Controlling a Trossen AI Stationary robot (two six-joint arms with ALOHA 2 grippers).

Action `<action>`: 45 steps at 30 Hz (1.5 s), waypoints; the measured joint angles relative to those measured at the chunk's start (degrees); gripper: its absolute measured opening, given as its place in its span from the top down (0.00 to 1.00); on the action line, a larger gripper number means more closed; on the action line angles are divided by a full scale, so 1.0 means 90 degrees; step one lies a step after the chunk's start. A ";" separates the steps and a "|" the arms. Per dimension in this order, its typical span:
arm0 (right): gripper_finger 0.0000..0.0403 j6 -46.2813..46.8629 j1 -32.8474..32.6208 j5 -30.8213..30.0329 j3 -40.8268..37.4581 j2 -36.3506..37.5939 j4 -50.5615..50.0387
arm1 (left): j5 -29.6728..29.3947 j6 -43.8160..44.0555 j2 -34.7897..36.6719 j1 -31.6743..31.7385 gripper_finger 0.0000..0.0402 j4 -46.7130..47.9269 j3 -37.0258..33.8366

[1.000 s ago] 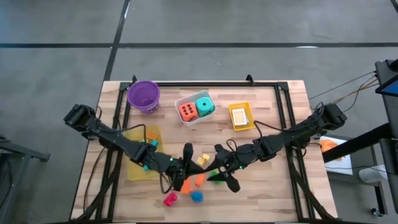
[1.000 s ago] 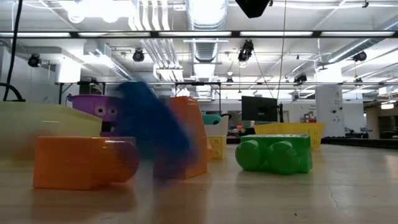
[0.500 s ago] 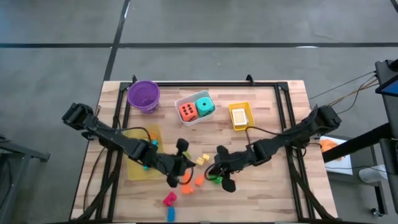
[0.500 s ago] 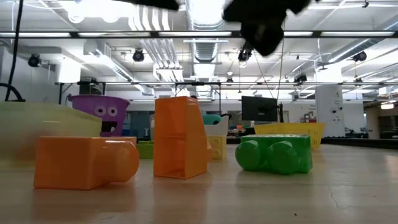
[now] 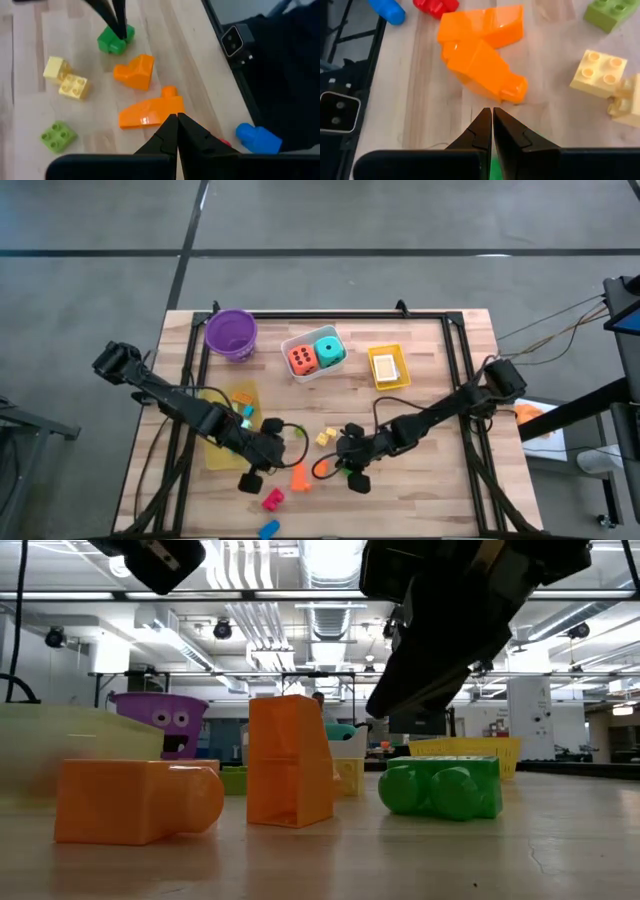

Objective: Pick & Place Toys
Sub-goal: Put the blue game piece into the light yellow bin

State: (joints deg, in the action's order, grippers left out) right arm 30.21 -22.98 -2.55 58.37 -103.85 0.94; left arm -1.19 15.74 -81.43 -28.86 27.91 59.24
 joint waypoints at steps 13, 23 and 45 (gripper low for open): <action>0.96 -0.0253 -0.0013 -0.0215 0.0026 0.0083 -0.0043 | 0.0522 0.2488 -0.0017 -0.0204 0.83 0.0139 0.0000; 0.96 -0.0568 0.0014 -0.0427 0.0017 0.0083 -0.0028 | 0.0612 0.3583 -0.0176 -0.0808 0.66 0.0453 0.0466; 0.96 -0.0581 0.0334 -0.1106 -0.0065 0.0092 -0.0352 | 0.0650 0.5662 -0.2305 -0.1355 0.66 0.3505 0.2489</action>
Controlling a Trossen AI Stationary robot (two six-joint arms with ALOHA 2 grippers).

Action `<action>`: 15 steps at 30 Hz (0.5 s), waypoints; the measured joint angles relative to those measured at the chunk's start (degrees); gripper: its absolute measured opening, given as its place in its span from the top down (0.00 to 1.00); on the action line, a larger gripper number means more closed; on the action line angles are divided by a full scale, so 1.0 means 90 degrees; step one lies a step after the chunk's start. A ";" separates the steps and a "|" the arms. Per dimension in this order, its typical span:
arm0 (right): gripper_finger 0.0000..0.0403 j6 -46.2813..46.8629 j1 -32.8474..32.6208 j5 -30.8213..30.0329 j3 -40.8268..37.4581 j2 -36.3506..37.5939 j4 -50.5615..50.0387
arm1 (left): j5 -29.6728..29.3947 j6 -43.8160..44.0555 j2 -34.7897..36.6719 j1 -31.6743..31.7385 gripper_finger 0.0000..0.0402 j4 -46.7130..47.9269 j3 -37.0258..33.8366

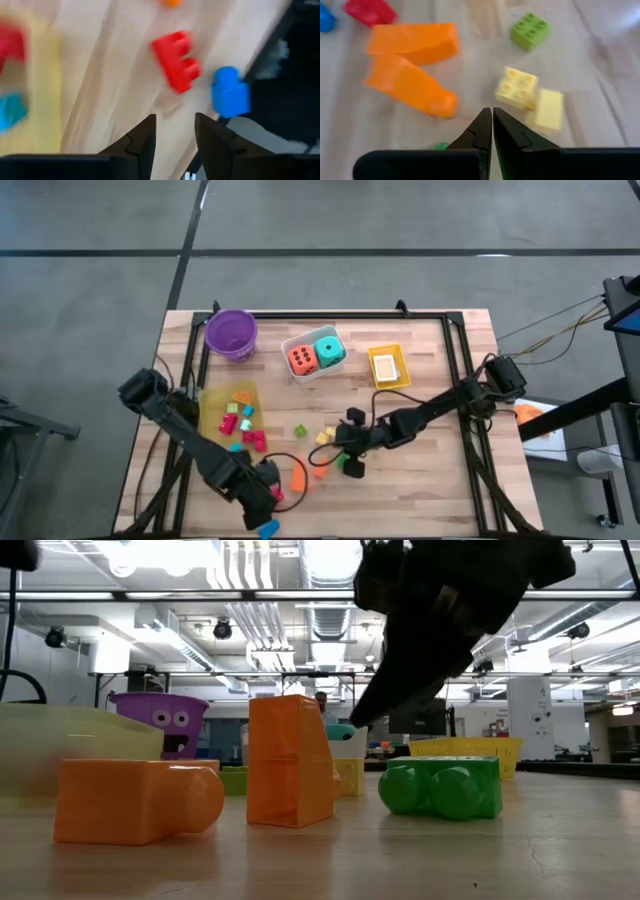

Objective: Pick & Place Toys
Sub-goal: Put the blue game piece into the light yellow bin

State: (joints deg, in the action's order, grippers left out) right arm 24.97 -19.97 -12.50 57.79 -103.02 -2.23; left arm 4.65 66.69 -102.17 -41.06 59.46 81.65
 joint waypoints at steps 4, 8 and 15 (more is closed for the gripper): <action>0.96 0.0038 -0.0178 -0.0532 -0.0160 0.0000 -0.0079 | 0.0030 0.1148 0.0005 -0.0239 0.66 0.0073 -0.0044; 0.96 0.0191 -0.0451 -0.0905 -0.0346 0.0000 -0.0015 | -0.0536 0.2443 0.0007 -0.0576 0.66 -0.0556 -0.0044; 0.96 0.0514 -0.0967 -0.0966 -0.0567 0.0000 0.0217 | -0.1082 0.3230 -0.0567 -0.1098 0.66 -0.1165 0.0573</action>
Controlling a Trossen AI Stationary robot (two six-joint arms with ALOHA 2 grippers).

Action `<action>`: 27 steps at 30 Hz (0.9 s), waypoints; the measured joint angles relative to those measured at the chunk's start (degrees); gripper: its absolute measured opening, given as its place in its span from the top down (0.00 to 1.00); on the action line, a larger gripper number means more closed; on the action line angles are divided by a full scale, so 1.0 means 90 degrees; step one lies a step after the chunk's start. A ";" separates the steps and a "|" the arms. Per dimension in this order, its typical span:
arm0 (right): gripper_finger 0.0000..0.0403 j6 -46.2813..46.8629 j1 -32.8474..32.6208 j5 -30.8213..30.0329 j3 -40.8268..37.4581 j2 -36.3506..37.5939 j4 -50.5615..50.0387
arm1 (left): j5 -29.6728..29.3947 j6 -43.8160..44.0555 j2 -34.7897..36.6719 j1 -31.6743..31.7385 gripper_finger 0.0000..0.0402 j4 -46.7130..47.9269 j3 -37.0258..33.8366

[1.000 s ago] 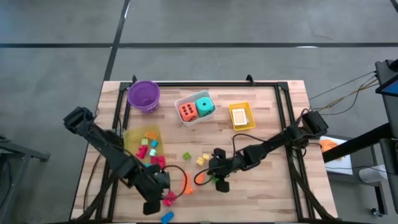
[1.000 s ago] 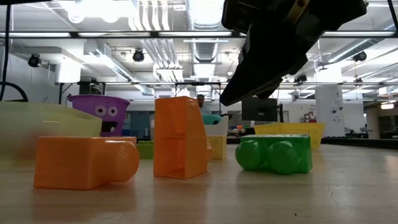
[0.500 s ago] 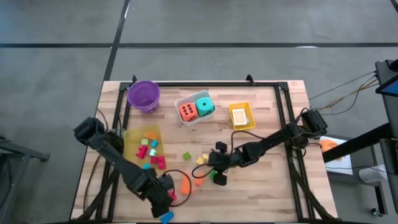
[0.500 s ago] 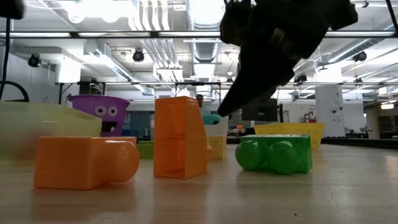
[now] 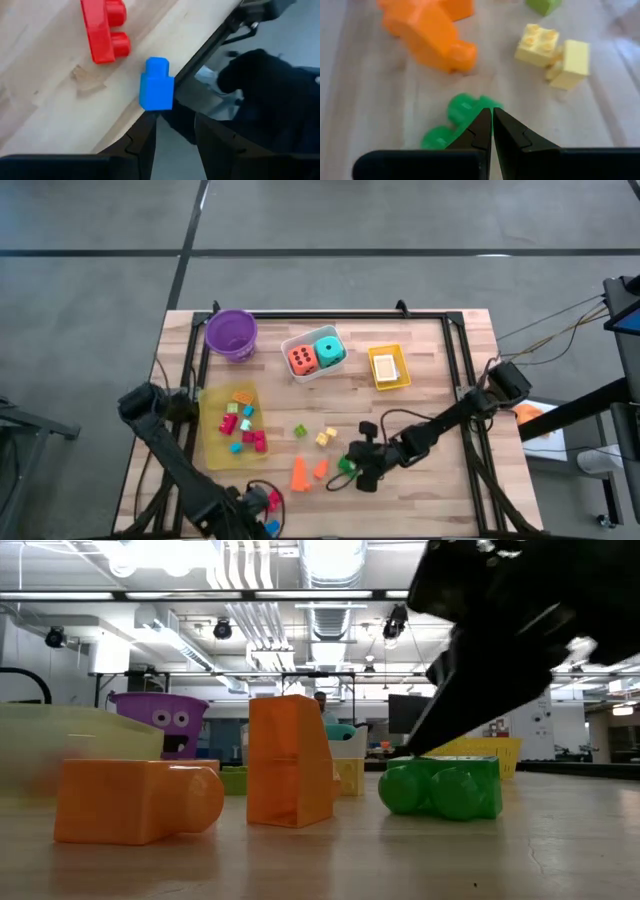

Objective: Pick & Place Toys
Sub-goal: Put the blue game piece into the light yellow bin

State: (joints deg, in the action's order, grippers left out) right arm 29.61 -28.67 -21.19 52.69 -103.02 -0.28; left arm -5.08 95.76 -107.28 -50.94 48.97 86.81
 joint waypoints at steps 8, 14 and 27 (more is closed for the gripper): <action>0.96 0.0142 -0.0504 0.0002 -0.0017 0.0000 0.0115 | -0.0039 -0.0373 -0.1186 -0.0070 0.66 0.1070 0.1772; 0.96 0.0340 -0.0819 0.0002 -0.0037 0.0000 0.0115 | -0.0011 -0.0491 -0.2075 -0.0068 0.66 0.2228 0.3276; 0.96 0.0384 -0.1124 0.0002 -0.0039 -0.0002 0.0124 | 0.0359 -0.0418 -0.2500 -0.0056 0.62 0.2433 0.3305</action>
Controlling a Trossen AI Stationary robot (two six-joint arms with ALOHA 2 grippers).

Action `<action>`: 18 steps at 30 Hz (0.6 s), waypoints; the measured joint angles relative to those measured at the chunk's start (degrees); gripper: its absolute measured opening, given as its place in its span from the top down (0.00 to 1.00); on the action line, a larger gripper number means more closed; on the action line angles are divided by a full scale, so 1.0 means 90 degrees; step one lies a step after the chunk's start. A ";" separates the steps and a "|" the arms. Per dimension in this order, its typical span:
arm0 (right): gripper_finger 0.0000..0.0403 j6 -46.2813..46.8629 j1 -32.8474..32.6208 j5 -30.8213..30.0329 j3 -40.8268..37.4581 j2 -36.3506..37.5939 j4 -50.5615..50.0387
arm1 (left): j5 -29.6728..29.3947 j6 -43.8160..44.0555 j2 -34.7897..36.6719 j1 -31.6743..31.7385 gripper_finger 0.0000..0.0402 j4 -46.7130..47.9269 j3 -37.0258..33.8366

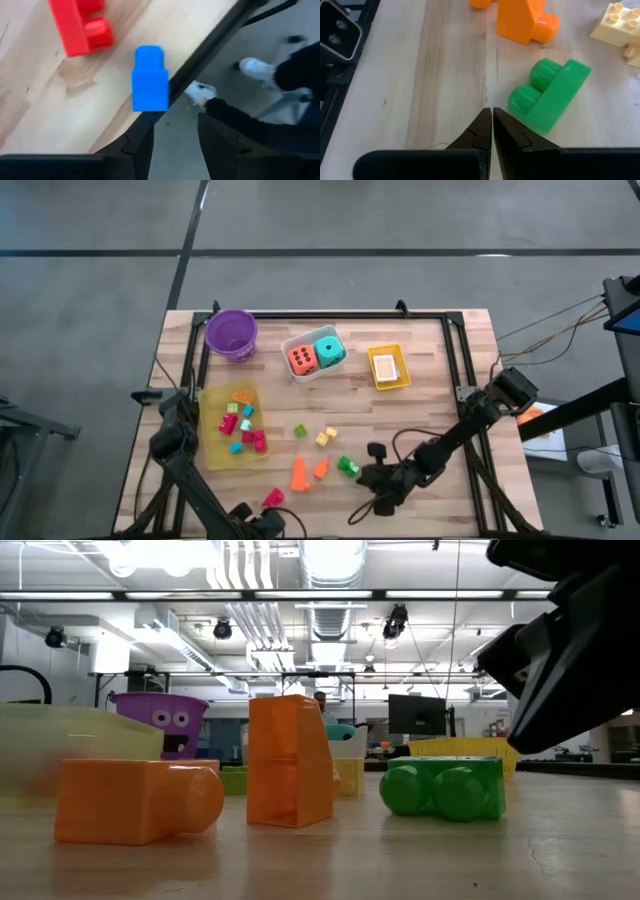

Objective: Pick & Place Toys
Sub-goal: Put the blue game piece into the light yellow bin

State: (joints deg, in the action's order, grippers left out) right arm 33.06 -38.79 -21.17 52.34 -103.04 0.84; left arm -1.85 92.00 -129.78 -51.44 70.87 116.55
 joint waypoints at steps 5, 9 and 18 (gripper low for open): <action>0.96 0.0000 -0.0012 -0.0001 0.0000 0.0000 0.0009 | -0.0278 0.0616 0.0076 0.0007 0.54 0.0151 -0.0010; 0.96 0.0000 -0.0010 -0.0002 -0.0002 0.0000 0.0015 | -0.0267 0.0719 0.0076 0.0037 0.49 0.0133 -0.0087; 0.96 0.0000 -0.0012 0.0000 -0.0002 -0.0002 0.0024 | 0.0334 0.0392 0.0081 0.0125 0.45 -0.0587 -0.0630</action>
State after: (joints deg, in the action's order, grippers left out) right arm 33.06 -38.89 -21.17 52.31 -103.07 1.06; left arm 1.15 95.53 -129.05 -50.32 65.58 110.88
